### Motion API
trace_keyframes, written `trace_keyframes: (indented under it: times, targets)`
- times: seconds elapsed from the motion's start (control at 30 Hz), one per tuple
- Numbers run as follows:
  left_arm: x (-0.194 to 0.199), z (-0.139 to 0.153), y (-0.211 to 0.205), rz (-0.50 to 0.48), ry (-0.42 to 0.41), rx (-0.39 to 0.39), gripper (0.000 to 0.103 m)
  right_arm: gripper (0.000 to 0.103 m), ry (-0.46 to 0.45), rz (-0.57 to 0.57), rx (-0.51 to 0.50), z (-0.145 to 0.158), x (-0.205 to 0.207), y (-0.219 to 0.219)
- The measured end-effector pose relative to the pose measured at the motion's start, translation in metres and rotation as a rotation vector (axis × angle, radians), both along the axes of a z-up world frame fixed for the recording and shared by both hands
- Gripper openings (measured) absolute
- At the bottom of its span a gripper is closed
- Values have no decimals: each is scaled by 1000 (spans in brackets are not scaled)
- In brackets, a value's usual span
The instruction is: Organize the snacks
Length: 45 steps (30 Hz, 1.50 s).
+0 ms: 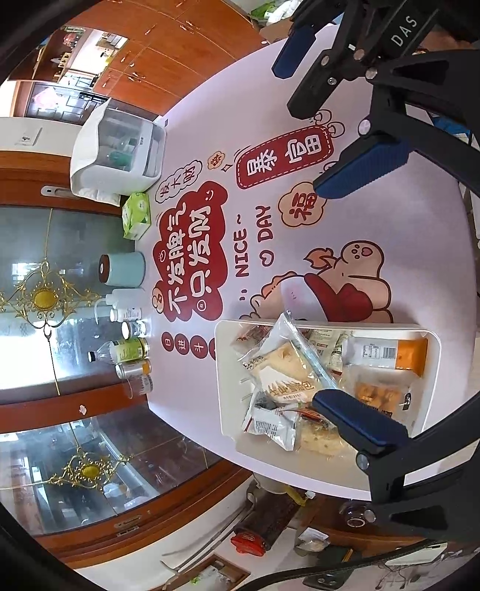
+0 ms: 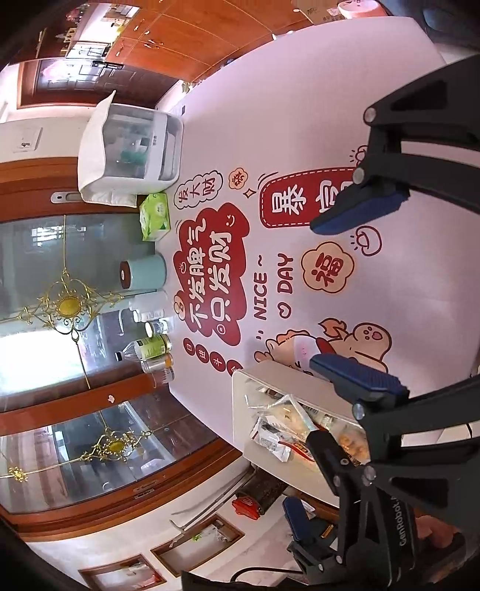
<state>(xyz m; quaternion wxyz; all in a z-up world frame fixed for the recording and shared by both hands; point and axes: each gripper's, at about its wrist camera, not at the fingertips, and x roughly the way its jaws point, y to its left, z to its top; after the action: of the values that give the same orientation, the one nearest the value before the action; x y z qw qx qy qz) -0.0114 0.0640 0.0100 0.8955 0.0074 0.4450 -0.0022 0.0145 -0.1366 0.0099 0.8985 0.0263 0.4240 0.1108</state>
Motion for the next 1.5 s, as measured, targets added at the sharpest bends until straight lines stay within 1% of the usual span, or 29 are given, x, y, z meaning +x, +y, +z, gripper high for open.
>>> trace_keyframes:
  times: [0.27,0.77,1.27,1.5]
  targets:
    - [-1,1,5,11,4,3,103,69,-4,-19,-8,5,-1,8]
    - [2,3,18,23,3,13,103,69,-5,-15,-9,5,0,8]
    - [0,4,20,38,1,11,103,69,-9,-14,-16,6,-2,13]
    - [-2,4,22,49,4,8,103,69,-18,-5,-32,12,-4,21]
